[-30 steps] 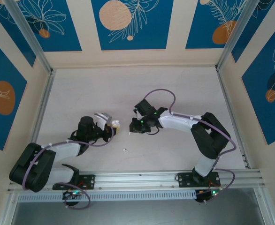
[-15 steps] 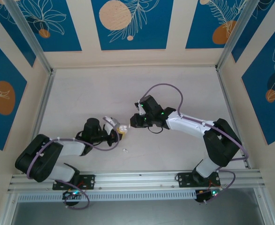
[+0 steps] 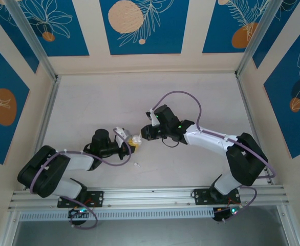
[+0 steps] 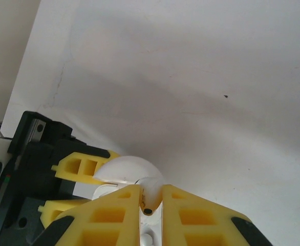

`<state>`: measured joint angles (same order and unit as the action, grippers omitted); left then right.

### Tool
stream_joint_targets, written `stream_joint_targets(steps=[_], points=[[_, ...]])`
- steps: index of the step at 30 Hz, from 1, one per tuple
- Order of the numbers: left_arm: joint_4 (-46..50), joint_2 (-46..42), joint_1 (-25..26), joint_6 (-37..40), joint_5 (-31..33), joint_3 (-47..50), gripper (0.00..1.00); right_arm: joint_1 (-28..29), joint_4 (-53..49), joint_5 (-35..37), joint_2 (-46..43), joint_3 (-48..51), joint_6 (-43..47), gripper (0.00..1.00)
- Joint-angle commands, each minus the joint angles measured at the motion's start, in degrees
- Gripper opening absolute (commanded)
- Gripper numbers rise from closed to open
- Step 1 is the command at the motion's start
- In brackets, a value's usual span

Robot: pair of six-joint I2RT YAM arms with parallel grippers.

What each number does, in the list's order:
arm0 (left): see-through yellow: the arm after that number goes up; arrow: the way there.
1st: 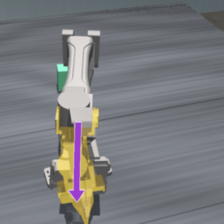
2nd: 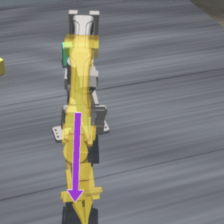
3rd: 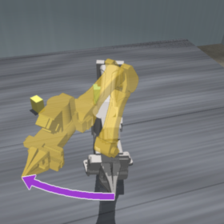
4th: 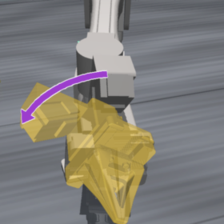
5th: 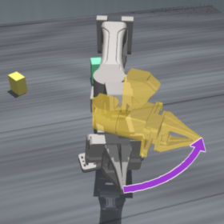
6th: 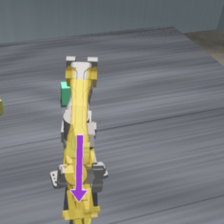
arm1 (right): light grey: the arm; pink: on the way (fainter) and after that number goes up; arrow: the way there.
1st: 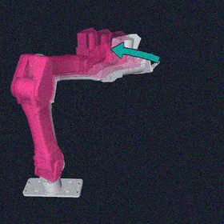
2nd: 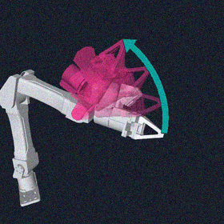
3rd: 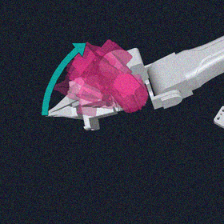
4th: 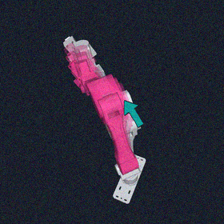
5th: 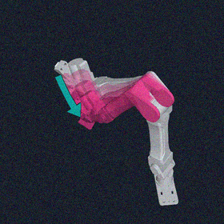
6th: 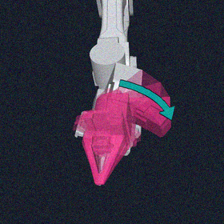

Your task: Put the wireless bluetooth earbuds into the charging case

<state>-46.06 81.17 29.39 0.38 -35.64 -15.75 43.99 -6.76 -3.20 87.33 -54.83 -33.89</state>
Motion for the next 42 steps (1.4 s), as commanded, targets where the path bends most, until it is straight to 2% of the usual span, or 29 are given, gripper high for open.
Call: stream_joint_targets(steps=[1,8,27,42], points=[[-5.4,0.9,0.6,-1.9,-2.1,-0.5,0.17,0.8,1.8,-0.9,-1.9,1.0,1.8,0.15],[-8.7,1.0,0.6,-3.8,-3.0,-0.2,0.18,1.4,2.2,0.0,-1.8,1.1,2.2,0.15],[-8.0,-1.9,0.5,-4.9,-1.4,-0.3,0.18,2.6,2.6,1.9,-5.1,3.5,3.7,0.15],[-4.5,-4.3,0.6,-1.6,-1.4,-0.1,0.18,2.9,3.6,2.9,-7.8,4.1,5.1,0.15]])
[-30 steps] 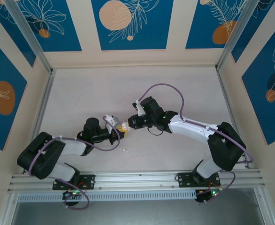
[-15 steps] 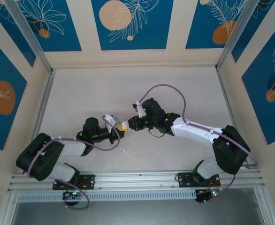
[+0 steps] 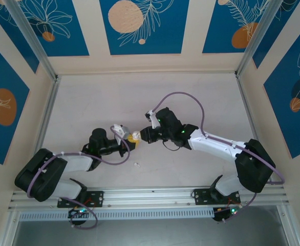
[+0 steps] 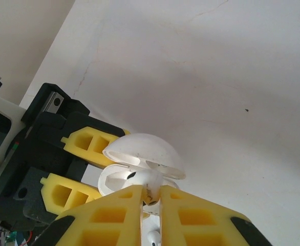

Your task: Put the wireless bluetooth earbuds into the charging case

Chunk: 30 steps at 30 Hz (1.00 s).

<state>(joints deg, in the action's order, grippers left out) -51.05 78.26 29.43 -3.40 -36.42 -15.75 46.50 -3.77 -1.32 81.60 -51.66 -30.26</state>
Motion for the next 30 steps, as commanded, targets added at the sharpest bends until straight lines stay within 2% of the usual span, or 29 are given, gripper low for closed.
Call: stream_joint_targets(steps=[1,7,13,18,22,26,30], points=[[0.9,-1.4,0.5,2.4,-0.5,-0.1,0.18,0.4,0.7,1.1,-2.3,1.0,1.7,0.15],[1.6,-1.7,0.5,2.8,-0.8,-0.3,0.18,0.5,0.7,1.2,-2.6,1.1,2.0,0.15],[4.0,-1.9,0.5,3.0,1.8,-0.9,0.18,-0.4,-0.9,0.2,-1.6,0.8,0.4,0.16],[6.1,-3.3,0.5,4.1,3.3,-0.9,0.18,-2.1,-5.3,-1.5,-1.4,0.4,-0.6,0.21],[10.9,-5.6,0.5,3.8,8.3,-1.4,0.17,-3.6,-11.6,-1.8,0.1,-1.5,-1.4,0.22],[16.8,-9.1,0.4,2.2,14.5,-2.1,0.17,-3.7,-14.6,-4.0,1.6,-3.0,-2.4,0.23],[21.8,-12.2,-1.6,-1.3,17.7,-2.9,0.17,-3.1,-15.9,-4.8,2.6,-4.5,-0.3,0.24]])
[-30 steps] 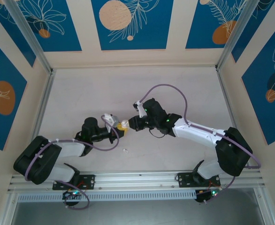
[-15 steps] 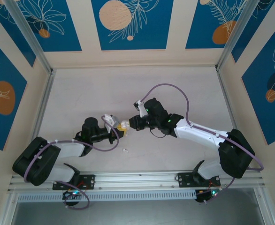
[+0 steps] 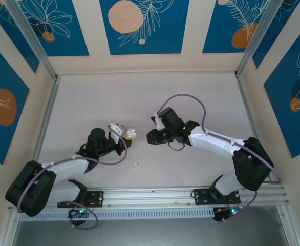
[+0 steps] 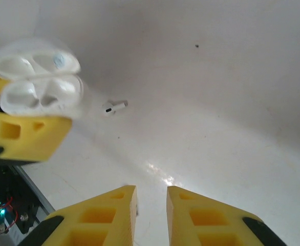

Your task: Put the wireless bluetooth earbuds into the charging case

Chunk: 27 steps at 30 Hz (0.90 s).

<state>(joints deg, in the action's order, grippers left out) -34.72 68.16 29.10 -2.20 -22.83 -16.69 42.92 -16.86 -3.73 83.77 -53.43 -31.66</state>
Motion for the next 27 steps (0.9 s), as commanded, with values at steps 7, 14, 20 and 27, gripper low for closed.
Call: stream_joint_targets(steps=[7,14,20,27], points=[[10.1,-5.5,-9.9,-10.6,0.9,-3.5,0.17,1.5,-5.8,-2.2,1.0,-8.3,17.3,0.26],[19.1,-10.0,-12.8,-16.7,5.1,-5.1,0.17,0.8,-8.0,-6.0,2.0,-14.3,42.8,0.32],[28.8,-12.2,-17.6,-18.6,2.9,-7.4,0.17,0.6,-9.1,-13.9,5.2,-15.8,63.6,0.36],[32.8,-14.5,-21.0,-19.6,3.2,-7.4,0.17,2.9,-14.2,-13.5,14.4,-19.0,83.0,0.40]])
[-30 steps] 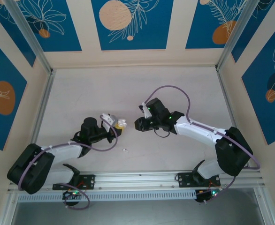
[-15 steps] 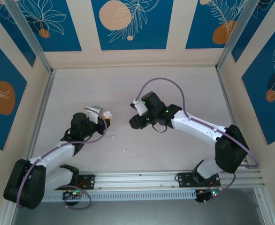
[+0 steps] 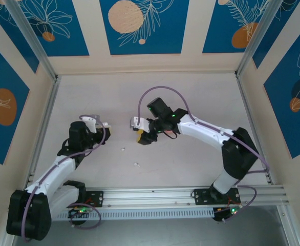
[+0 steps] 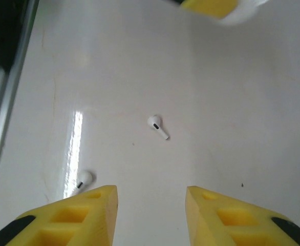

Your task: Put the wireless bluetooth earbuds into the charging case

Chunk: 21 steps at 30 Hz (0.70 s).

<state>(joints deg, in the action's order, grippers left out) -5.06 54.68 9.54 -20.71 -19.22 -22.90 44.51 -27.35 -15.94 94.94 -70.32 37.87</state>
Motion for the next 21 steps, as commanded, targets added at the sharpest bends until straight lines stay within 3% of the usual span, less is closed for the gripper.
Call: stream_joint_targets(steps=[1,10,21], points=[[3.5,-1.1,-1.8,-1.2,-0.2,-1.3,0.17,1.8,-4.3,-0.6,4.7,-2.8,15.8,0.40],[5.8,-0.6,-5.6,-0.5,-0.7,-3.3,0.18,4.1,-9.3,1.4,19.0,-16.1,27.5,0.39],[5.3,1.0,-8.2,-1.1,-0.8,-2.9,0.18,6.7,-12.3,3.7,29.3,-25.6,32.5,0.39]])
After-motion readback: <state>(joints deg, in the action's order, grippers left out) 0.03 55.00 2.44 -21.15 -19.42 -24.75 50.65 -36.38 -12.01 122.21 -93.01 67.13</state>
